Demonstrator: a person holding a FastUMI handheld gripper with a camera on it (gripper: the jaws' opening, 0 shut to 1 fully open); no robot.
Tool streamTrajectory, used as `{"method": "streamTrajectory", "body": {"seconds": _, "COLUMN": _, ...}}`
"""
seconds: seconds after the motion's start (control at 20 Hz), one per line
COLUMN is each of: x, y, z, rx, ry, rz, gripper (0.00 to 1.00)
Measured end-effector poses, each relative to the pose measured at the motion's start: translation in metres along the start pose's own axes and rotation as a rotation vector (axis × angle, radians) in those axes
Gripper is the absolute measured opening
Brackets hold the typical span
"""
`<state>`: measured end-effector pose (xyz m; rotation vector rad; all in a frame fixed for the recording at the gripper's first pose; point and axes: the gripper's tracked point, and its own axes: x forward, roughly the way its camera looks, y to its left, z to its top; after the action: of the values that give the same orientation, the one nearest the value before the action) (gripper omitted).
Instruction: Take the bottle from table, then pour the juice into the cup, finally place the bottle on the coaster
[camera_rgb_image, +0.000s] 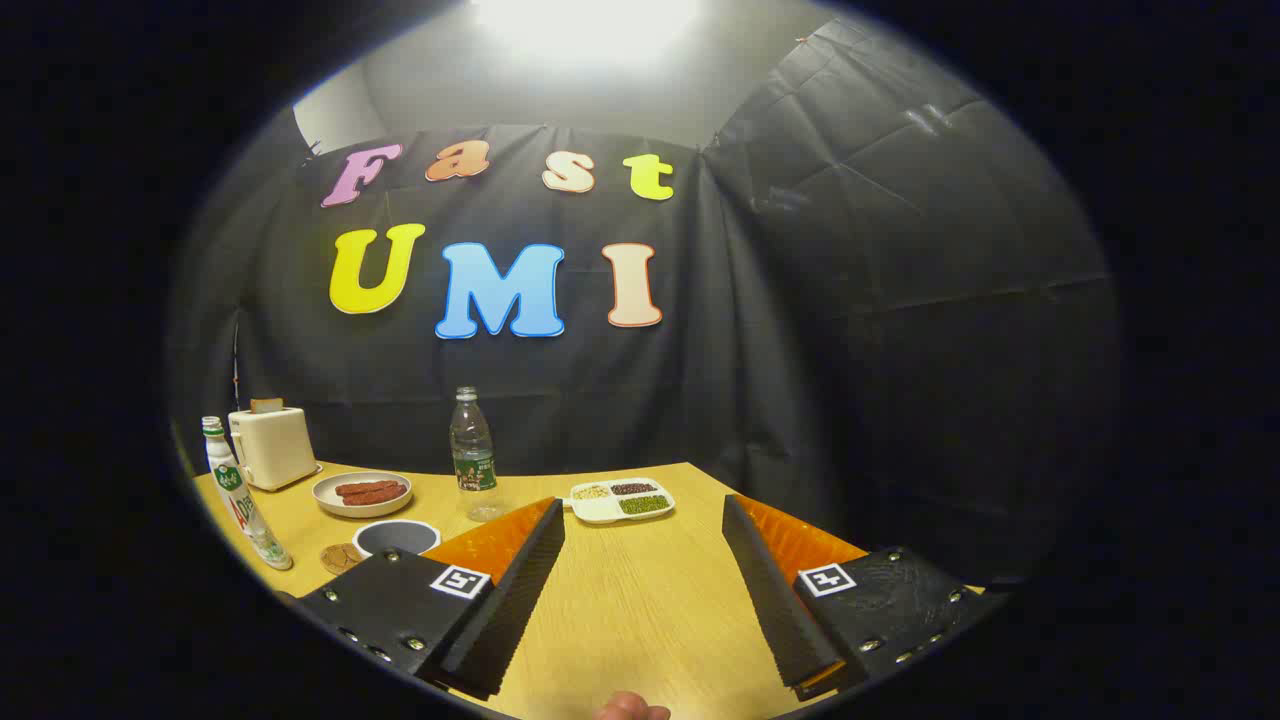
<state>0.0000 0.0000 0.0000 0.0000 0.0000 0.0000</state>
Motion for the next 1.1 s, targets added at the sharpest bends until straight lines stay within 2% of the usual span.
{"method": "streamTrajectory", "body": {"seconds": 0.25, "x": -0.056, "y": 0.086, "z": 0.009, "rx": 0.032, "ry": -0.016, "rz": 0.083, "gripper": 0.96}}
{"method": "streamTrajectory", "body": {"seconds": 0.45, "x": -0.084, "y": 0.144, "z": 0.009, "rx": 0.002, "ry": -0.032, "rz": 0.148, "gripper": 0.96}}
{"method": "streamTrajectory", "body": {"seconds": 0.75, "x": -0.116, "y": 0.224, "z": -0.004, "rx": 0.012, "ry": -0.029, "rz": 0.244, "gripper": 0.97}}
{"method": "streamTrajectory", "body": {"seconds": 1.1, "x": -0.125, "y": 0.315, "z": -0.018, "rx": -0.063, "ry": -0.036, "rz": 0.353, "gripper": 0.97}}
